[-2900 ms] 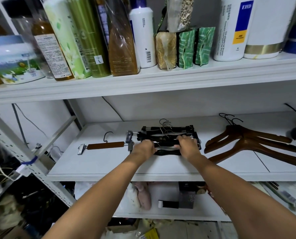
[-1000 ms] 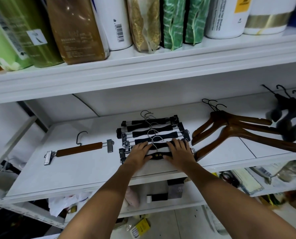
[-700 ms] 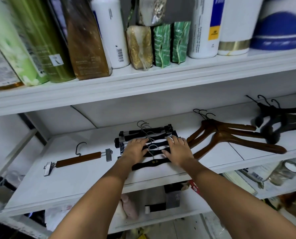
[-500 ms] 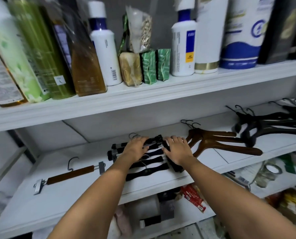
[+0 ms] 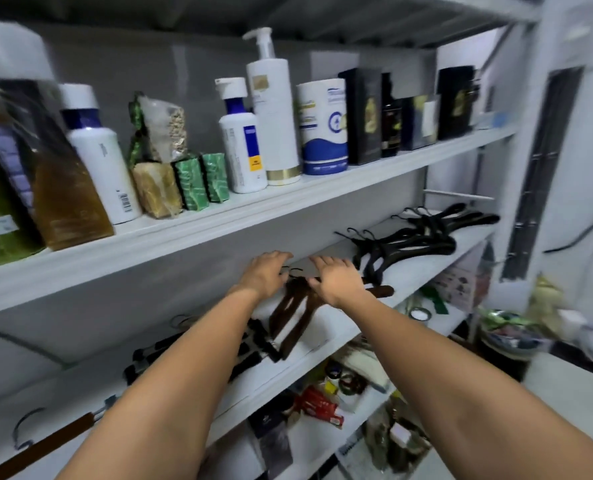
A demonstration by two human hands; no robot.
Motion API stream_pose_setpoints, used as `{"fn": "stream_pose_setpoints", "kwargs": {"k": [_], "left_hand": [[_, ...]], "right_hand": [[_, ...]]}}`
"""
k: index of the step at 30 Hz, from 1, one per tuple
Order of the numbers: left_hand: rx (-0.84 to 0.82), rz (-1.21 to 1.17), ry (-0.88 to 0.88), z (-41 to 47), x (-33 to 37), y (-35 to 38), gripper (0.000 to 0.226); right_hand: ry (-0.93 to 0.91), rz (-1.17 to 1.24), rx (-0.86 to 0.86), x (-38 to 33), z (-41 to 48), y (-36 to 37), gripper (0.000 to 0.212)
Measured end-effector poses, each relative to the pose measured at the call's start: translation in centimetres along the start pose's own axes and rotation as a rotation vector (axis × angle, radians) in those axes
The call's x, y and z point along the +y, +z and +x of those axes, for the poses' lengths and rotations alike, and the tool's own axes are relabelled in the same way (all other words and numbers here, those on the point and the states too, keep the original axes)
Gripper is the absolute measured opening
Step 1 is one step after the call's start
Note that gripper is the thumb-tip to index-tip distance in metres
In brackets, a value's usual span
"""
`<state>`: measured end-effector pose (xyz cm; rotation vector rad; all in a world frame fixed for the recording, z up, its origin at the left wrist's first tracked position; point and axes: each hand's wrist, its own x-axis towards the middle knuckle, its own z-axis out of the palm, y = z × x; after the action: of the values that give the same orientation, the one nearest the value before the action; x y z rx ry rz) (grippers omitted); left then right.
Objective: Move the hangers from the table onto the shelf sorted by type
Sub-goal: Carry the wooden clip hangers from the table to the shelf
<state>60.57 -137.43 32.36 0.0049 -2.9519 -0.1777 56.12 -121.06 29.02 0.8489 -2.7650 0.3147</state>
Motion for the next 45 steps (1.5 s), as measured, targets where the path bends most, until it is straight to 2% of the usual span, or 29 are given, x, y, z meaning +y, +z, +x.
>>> {"fn": "stream_pose_setpoints", "kwargs": {"k": [5, 14, 22, 30, 45], "left_hand": [[-0.009, -0.029, 0.14, 3.1, 7.0, 0.3, 0.047], [0.087, -0.042, 0.407, 8.7, 20.2, 0.8, 0.049], [0.084, -0.092, 0.567, 14.5, 31.9, 1.5, 0.049], [0.035, -0.103, 0.732, 19.0, 44.2, 4.7, 0.051], [-0.039, -0.175, 0.95, 20.6, 64.5, 9.1, 0.052]], "right_hand": [[0.154, -0.026, 0.065, 5.1, -2.5, -3.0, 0.053], [0.443, -0.118, 0.088, 18.2, -8.8, -8.5, 0.052], [0.646, -0.207, 0.109, 29.6, -13.6, -13.5, 0.051], [0.837, -0.277, 0.109, 40.0, -19.8, -15.4, 0.051], [1.116, -0.344, 0.119, 52.4, -31.4, -18.3, 0.051]]}}
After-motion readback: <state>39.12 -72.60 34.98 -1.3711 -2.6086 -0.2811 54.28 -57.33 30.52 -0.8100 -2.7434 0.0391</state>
